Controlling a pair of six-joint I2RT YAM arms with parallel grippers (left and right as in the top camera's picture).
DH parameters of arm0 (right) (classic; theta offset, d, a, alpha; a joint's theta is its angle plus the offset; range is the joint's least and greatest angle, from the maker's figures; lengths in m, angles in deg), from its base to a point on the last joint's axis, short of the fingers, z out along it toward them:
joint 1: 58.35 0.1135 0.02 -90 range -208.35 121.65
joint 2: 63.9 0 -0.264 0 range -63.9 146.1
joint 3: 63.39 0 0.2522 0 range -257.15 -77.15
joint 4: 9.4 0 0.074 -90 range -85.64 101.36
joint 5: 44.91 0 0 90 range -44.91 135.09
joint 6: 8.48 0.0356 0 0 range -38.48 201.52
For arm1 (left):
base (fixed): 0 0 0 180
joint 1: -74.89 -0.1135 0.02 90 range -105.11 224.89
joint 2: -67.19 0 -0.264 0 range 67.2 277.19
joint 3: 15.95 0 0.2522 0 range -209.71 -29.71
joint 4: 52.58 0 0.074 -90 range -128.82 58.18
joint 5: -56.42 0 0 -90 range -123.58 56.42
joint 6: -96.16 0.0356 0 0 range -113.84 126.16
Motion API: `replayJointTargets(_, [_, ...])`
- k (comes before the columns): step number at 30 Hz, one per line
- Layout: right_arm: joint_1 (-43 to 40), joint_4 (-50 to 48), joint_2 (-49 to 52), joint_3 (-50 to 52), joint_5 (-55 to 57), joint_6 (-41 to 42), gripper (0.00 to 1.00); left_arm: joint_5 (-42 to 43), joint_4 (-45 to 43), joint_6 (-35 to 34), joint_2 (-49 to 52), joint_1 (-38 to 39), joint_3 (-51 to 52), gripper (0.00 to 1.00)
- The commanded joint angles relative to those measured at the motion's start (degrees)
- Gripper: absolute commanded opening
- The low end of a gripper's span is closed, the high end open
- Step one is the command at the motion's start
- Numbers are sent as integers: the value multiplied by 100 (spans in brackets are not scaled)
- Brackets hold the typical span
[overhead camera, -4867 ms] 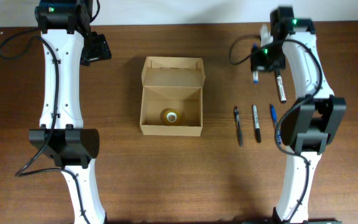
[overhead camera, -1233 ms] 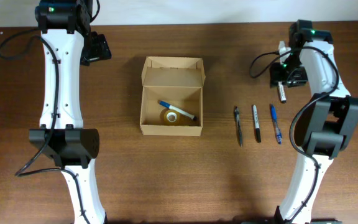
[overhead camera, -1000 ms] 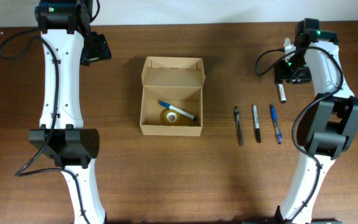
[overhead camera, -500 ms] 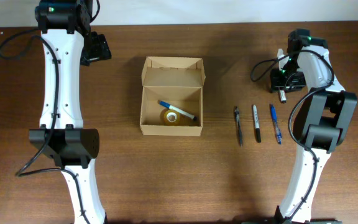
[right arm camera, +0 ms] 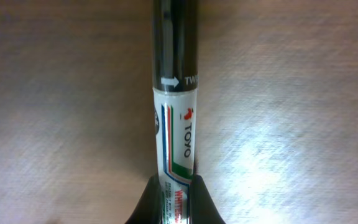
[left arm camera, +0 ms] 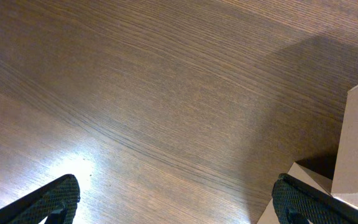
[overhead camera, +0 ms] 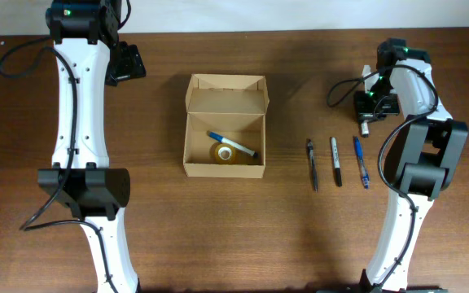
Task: Pack container
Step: 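Move the right gripper to the black-capped marker and grasp it, then carry the black-capped marker into the box and release it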
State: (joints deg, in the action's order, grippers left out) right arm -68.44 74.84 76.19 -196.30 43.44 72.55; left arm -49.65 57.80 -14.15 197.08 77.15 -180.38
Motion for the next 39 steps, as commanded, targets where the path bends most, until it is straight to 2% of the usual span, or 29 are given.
replayJointTargets(1, [28, 286, -208, -599, -673, 46, 4, 20, 7, 70, 9, -31, -105, 100])
replayJointTargets(10, [697, 1261, -1067, -2881, -894, 9, 4, 20, 4, 70, 9, -28, -105, 100])
replayJointTargets(16, [1753, 1569, -1648, -3679, -841, -863, 4, 20, 7, 70, 9, -31, -105, 100])
replayJointTargets(17, [2155, 1657, -1768, -3679, -817, -1296, 4, 20, 4, 70, 9, -28, -105, 100])
replayJointTargets(21, [2824, 2039, -1727, -3617, -798, -2026, 4, 20, 7, 70, 9, -31, -105, 100])
replayJointTargets(28, [3727, 2251, -1545, -2887, -807, -2802, 4, 20, 7, 70, 9, -28, -105, 100])
replayJointTargets(39, [4382, 1128, -1307, -667, -503, -3003, 4, 20, 7, 70, 9, -31, -105, 100])
